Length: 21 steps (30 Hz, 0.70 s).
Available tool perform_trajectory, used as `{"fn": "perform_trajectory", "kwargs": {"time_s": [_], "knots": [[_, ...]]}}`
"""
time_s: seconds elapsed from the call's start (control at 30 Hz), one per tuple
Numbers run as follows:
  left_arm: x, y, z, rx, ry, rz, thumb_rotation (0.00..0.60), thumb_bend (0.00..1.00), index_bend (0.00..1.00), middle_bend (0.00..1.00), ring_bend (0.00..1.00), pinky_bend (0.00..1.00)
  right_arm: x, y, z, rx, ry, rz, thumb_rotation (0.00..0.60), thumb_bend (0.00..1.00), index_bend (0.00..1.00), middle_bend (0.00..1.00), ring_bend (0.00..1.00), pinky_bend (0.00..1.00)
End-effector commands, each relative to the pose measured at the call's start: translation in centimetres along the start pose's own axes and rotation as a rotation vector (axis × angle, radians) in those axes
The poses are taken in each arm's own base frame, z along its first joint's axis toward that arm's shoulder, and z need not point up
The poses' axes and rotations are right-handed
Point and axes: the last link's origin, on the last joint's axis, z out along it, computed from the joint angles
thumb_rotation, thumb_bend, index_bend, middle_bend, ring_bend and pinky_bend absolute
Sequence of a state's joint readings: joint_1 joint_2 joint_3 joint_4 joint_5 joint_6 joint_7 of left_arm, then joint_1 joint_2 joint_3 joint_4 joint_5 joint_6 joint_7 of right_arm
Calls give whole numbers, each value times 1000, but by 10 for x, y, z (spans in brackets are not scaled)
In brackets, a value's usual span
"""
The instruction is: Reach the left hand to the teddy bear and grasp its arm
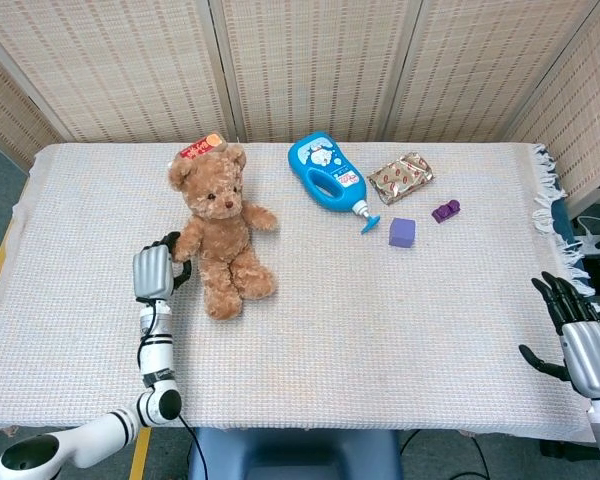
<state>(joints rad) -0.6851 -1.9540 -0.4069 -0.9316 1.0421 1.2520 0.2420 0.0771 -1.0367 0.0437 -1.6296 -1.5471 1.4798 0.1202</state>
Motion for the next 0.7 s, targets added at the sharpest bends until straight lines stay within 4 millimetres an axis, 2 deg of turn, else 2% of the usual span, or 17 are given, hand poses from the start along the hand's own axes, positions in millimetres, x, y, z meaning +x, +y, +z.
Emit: {"fn": "perform_trajectory", "kwargs": {"time_s": [0.03,0.17,0.2,0.4,0.53,0.7], "knots": [[14,-25,-7,-84,9,116,600,467,100,131,210,437,1,0,0,7,4,1,600,103,0,0,0,152],[39,-60,-23,-159,34,254,600,444,11,23,95,399,1,1,1,2,10,1,600,104,0,0,0,153],[47,-74,-31,-166,36,303,600,437,2,10,72,390,1,1,0,2,12,-1,600,104,0,0,0,152],[85,-132,-85,-117,3,404,600,427,0,0,38,366,-3,0,0,-5,13,-17,600,104,0,0,0,152],[100,-150,-117,-76,-13,368,600,426,0,0,38,365,-7,-2,0,-9,8,-27,600,104,0,0,0,152],[110,-157,-134,-85,-9,352,600,419,0,0,40,365,-12,-3,3,-24,-7,-45,600,104,0,0,0,152]]}}
